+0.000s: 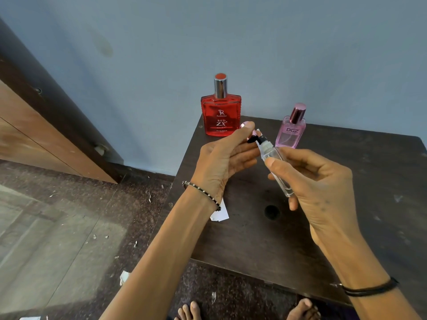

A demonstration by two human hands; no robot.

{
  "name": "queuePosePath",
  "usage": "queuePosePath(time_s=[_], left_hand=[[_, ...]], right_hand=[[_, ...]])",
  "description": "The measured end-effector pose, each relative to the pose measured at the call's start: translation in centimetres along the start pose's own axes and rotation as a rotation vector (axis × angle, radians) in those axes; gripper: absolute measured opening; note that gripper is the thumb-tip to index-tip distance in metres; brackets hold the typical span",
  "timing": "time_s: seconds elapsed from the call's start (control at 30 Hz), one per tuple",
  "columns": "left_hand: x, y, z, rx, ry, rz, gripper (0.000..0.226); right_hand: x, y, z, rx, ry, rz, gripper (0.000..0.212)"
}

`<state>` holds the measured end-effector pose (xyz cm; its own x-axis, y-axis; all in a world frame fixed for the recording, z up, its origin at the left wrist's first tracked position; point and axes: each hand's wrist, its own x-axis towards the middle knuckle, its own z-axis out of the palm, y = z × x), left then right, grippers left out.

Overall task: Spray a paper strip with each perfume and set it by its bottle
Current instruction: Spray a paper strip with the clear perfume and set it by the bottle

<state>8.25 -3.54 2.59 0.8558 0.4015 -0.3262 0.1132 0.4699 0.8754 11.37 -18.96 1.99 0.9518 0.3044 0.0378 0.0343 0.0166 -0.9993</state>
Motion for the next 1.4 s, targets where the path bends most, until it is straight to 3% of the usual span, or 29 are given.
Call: queuePosePath(time_s=[0.4,0.6,0.8,0.9,1.03,1.2,1.4], left_hand=[[-0.2,0.0,0.1,0.051,-0.031,0.003,0.02],[0.0,-0.3,0.1,0.086,-0.006,0.002,0.02],[-0.1,-0.2,0.1,0.061,-0.048,-0.017,0.022],[-0.2,-0.2,0.4,0.058,-0.064,-0.01,0.02],[-0.2,-0.3,1.0,0.076,-0.085,0.022,0.019],[-0.2,-0.7,2.0,0.089,-0.105,0.042,0.019],[-0.1,-1.4,3.6,0.115,-0.124,0.106,0.022]], right_hand=[[0.3,0.5,0.4,0.054,-0.019,0.051,0.036],[0.3,0.7,0.6,0.113,-0.063,0.074,0.052],[0.4,0.6,0.4,0.269,-0.1,0.16,0.034],[0.6,0.5,0.0,0.215,-0.092,0.162,0.027],[0.5,0.5,-0.6,0.08,-0.056,0.139,0.031],[0.6,0.3,-1.6,0.113,-0.055,0.165,0.042],[0.5,0.2,-3.1,0.167,-0.116,0.145,0.03]])
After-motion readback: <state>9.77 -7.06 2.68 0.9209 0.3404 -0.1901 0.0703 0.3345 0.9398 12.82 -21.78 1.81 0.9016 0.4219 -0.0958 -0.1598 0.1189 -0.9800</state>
